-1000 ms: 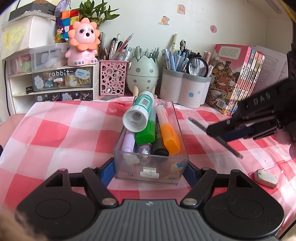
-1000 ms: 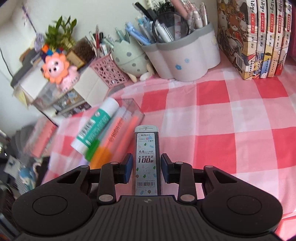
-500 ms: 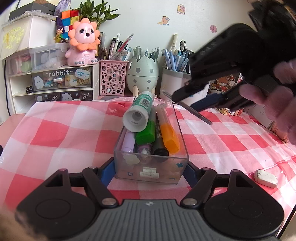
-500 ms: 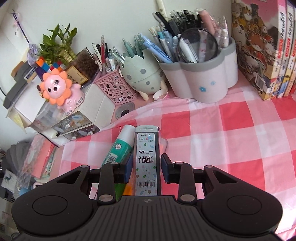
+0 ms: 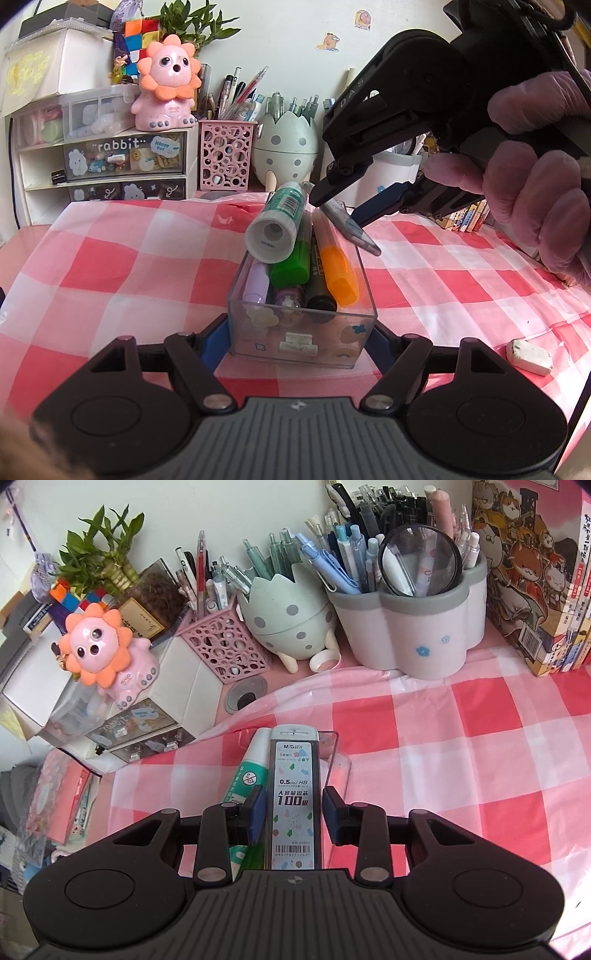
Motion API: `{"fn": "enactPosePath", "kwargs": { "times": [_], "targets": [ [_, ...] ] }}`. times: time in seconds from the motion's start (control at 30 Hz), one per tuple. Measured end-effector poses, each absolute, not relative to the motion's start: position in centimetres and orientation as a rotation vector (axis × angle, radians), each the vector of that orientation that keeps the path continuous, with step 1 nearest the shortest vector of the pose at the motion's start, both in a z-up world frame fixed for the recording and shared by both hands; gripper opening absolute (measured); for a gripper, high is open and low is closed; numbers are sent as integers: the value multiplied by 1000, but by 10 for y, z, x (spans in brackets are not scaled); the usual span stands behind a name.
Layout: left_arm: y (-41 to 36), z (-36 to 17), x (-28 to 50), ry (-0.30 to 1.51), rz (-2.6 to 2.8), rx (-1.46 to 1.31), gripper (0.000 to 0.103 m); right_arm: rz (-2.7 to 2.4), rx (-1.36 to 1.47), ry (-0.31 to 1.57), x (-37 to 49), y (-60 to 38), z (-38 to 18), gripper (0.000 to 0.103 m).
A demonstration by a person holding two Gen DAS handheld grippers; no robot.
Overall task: Organize stationery
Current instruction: 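Carry the lead refill case into the clear tray and release it, then move the right tool to the grey eraser and grasp it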
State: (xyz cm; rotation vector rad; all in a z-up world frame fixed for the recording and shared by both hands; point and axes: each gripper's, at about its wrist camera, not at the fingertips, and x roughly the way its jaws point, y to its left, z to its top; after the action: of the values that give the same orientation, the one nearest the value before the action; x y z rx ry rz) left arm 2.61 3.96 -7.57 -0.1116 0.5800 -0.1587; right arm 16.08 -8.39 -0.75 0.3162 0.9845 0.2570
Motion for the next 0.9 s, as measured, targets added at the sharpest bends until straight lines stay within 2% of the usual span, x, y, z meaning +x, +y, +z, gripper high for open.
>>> {"fn": "enactPosePath", "kwargs": {
  "times": [0.5, 0.67, 0.9],
  "targets": [
    [40, -76, 26, 580, -158, -110, 49, 306, 334, 951, 148, -99, 8, 40],
    [40, -76, 26, 580, -158, -110, 49, 288, 313, 925, 140, -119, 10, 56],
    [40, -76, 26, 580, -158, -110, 49, 266, 287, 887, 123, -154, 8, 67]
  ]
}}
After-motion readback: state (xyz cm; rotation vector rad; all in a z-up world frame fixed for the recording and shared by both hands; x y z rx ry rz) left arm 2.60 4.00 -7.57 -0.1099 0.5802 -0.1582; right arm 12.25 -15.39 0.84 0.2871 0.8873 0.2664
